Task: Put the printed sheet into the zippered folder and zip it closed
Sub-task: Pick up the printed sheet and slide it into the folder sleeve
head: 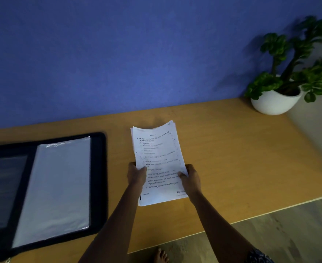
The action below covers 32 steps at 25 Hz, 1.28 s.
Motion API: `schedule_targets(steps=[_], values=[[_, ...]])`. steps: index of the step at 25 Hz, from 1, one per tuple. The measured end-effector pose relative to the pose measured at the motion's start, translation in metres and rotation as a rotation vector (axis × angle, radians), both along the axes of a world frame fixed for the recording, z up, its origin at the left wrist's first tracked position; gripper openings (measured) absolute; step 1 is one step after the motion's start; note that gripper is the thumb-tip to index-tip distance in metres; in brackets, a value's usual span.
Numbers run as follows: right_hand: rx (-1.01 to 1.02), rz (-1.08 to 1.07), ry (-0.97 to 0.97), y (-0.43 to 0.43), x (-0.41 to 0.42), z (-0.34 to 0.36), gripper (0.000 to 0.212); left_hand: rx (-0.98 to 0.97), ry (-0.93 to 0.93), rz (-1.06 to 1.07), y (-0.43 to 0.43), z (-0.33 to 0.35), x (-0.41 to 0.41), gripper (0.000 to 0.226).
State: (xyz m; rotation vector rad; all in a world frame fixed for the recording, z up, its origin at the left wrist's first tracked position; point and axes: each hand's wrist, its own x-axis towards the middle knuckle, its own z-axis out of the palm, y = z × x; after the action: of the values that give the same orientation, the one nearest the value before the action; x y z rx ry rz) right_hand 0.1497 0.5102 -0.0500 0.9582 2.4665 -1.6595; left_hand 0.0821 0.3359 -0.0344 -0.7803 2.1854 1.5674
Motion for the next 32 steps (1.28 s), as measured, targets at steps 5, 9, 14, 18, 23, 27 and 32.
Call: schedule_targets(steps=[5, 9, 14, 18, 23, 27, 32], values=[[-0.210, -0.046, 0.326, -0.003, -0.012, 0.027, 0.015, 0.197, 0.379, -0.038, -0.023, 0.034, 0.002, 0.031], [-0.414, -0.060, 0.448, -0.005, -0.035, 0.041, 0.016, 0.335, 0.507, -0.041, -0.031, 0.053, -0.003, 0.036], [-0.409, 0.086, 0.510, -0.003, -0.036, 0.040, 0.047, 0.299, 0.567, -0.119, -0.044, 0.047, 0.000, 0.047], [-0.362, 0.133, 0.473, -0.006, -0.036, 0.036, 0.049, 0.243, 0.574, -0.144, -0.043, 0.042, -0.004, 0.048], [-0.200, 0.157, 0.406, -0.008, -0.037, 0.031, 0.042, 0.168, 0.569, -0.191, -0.046, 0.038, -0.010, 0.035], [-0.088, 0.191, 0.403, -0.004, -0.039, 0.035, 0.028, 0.109, 0.550, -0.181, -0.045, 0.046, -0.017, 0.029], [-0.005, 0.231, 0.384, 0.002, -0.043, 0.053, 0.017, 0.097, 0.366, 0.027, -0.043, 0.044, -0.024, 0.021]])
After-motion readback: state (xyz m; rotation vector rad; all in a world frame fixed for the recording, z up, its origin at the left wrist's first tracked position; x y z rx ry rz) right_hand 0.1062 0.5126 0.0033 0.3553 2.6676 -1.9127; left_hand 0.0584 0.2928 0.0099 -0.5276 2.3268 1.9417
